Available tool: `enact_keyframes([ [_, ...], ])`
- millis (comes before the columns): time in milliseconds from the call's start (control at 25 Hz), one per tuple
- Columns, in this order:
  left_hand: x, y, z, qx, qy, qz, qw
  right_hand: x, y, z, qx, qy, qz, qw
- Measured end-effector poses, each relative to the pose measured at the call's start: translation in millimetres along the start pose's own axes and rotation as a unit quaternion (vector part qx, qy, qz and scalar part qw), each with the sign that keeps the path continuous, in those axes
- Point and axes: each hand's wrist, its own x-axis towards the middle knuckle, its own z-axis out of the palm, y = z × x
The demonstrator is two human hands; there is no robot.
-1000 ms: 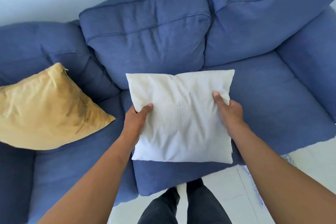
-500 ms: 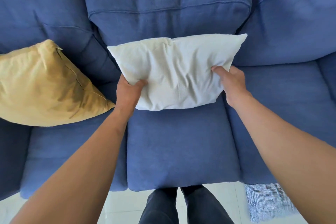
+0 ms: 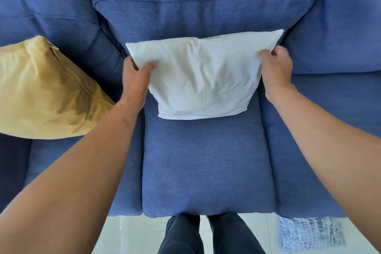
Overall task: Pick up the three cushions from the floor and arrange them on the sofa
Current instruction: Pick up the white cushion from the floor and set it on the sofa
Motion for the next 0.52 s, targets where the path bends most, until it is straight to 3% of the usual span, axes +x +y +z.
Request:
enact_keyframes([
  [160,13,21,-7,0.029,-0.048,0.012,0.998,20,-14,-1,-0.037,0.001,-0.014,0.999],
  [520,-5,21,-15,0.033,0.042,0.002,0.999,11,-19,-6,-0.046,0.044,-0.004,0.998],
])
